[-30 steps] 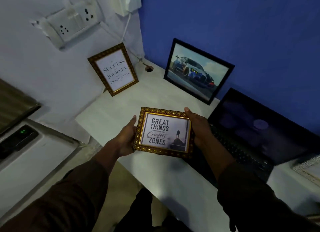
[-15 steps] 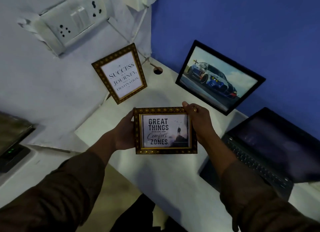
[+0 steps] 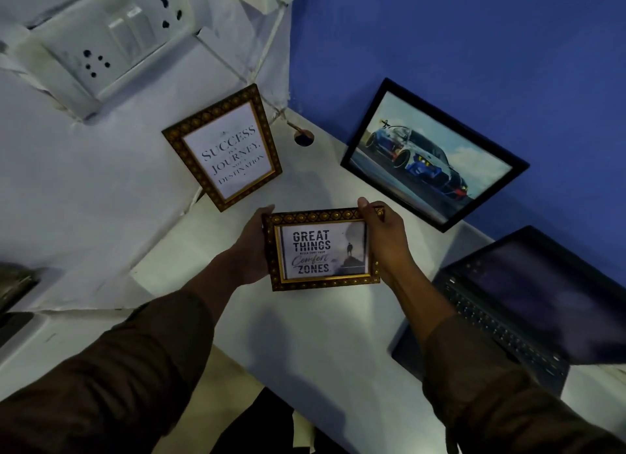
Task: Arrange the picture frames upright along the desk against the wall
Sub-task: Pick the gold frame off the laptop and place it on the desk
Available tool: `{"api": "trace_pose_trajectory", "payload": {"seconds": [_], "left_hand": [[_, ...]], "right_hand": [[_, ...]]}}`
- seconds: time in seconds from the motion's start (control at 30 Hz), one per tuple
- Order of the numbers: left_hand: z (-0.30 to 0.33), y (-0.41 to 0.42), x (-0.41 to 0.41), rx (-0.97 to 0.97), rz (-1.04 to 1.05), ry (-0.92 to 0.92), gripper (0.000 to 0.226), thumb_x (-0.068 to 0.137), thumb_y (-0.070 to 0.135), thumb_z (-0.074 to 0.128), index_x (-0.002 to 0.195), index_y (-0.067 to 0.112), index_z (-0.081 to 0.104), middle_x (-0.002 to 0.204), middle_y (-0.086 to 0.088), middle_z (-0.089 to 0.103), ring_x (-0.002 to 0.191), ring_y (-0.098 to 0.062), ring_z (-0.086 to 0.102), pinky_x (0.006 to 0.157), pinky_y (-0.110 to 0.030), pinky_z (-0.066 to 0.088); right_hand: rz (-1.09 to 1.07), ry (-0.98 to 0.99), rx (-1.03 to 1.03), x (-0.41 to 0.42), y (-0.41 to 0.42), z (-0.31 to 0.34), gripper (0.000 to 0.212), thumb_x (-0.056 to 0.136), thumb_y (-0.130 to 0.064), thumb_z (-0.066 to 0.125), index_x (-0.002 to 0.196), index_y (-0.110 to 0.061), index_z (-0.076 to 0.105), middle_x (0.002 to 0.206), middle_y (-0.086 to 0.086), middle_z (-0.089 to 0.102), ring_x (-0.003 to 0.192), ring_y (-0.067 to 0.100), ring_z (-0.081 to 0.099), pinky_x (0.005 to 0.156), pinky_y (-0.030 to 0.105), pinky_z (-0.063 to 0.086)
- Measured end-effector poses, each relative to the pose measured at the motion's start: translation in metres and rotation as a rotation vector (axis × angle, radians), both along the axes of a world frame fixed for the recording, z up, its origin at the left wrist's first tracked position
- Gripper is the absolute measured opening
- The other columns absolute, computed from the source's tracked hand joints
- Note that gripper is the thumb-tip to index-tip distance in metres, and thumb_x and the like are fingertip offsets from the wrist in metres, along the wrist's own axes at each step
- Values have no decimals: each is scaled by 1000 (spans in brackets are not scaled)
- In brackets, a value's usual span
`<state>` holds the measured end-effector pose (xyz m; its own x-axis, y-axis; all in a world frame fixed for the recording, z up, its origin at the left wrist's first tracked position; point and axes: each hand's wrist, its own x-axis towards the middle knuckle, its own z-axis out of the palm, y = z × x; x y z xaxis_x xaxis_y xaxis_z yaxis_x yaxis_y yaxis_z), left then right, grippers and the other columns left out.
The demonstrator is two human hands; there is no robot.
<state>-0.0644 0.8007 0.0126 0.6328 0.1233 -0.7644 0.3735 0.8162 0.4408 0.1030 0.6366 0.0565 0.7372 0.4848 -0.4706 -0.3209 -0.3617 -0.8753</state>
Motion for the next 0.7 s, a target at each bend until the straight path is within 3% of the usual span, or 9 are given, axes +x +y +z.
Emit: {"api": "trace_pose_trajectory", "payload": {"seconds": [0.1,0.27,0.37,0.47,0.6,0.7], "left_hand": [[-7,6,8,55,-83,68,85,90,76,26,134,14,65,130,-15,70,125,-37,61,107,-54,43],[-16,16,12,-52,-49,-12,77,88,71,42,132,12,66,140,-17,62,133,-38,55,115,-55,36],[-22,19,18,-60,7,-21,74,87,63,52,136,9,62,143,-19,59,134,-39,53,116,-55,36],[-25,21,26,-27,30,9,79,85,58,58,143,4,54,142,-22,59,132,-40,56,113,-53,40],[-30,23,29,28,42,50,76,85,56,58,138,1,57,140,-23,61,129,-40,58,108,-50,46],[-36,25,31,77,56,48,66,89,52,54,132,3,60,144,-25,56,132,-42,55,104,-47,49]], "right_hand": [[-16,13,11,2,0,-12,32,96,-41,63,87,-11,59,78,9,67,71,19,68,69,33,57],[-5,40,22,14,6,-20,31,97,-40,61,88,-11,58,81,13,68,71,21,68,69,31,58],[6,105,19,25,13,-24,33,96,-45,61,79,-17,57,80,11,71,72,22,70,71,33,60],[0,158,2,31,17,-30,38,96,-49,58,74,-19,54,78,10,69,69,21,69,68,33,58],[9,176,-9,31,17,-40,40,99,-50,52,74,-19,55,74,7,70,70,22,70,68,33,58],[5,189,-5,27,17,-45,46,101,-51,47,70,-18,53,61,-1,64,59,13,65,59,25,54]]}}
